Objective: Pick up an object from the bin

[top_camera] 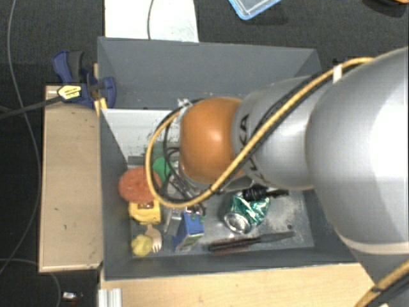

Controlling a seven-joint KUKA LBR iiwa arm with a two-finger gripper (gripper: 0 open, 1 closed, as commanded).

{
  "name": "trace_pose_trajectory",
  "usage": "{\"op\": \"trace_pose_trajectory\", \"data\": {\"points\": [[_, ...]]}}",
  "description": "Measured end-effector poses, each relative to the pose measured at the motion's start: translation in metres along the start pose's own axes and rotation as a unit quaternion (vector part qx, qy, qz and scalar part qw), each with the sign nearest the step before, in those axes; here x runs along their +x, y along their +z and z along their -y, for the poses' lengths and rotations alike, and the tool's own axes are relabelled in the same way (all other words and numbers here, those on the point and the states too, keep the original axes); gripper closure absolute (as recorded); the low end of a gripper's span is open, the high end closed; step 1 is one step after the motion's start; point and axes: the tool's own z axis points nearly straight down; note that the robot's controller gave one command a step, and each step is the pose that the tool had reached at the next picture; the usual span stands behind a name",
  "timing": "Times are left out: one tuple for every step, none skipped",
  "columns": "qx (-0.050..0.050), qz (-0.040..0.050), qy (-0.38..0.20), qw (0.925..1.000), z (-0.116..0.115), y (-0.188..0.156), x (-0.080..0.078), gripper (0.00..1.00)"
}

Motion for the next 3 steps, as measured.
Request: {"op": "trace_pose_trajectory", "data": {"points": [[0.001,-0.0021,0.06,0.9982,0.026,0.006,0.007,0.0],[0.0,0.0001,0.055,0.9985,0.03,-0.003,-0.006,0.0],[-0.001,0.0006,0.002,1.0,0.067,0.04,0.0,0.0]]}}
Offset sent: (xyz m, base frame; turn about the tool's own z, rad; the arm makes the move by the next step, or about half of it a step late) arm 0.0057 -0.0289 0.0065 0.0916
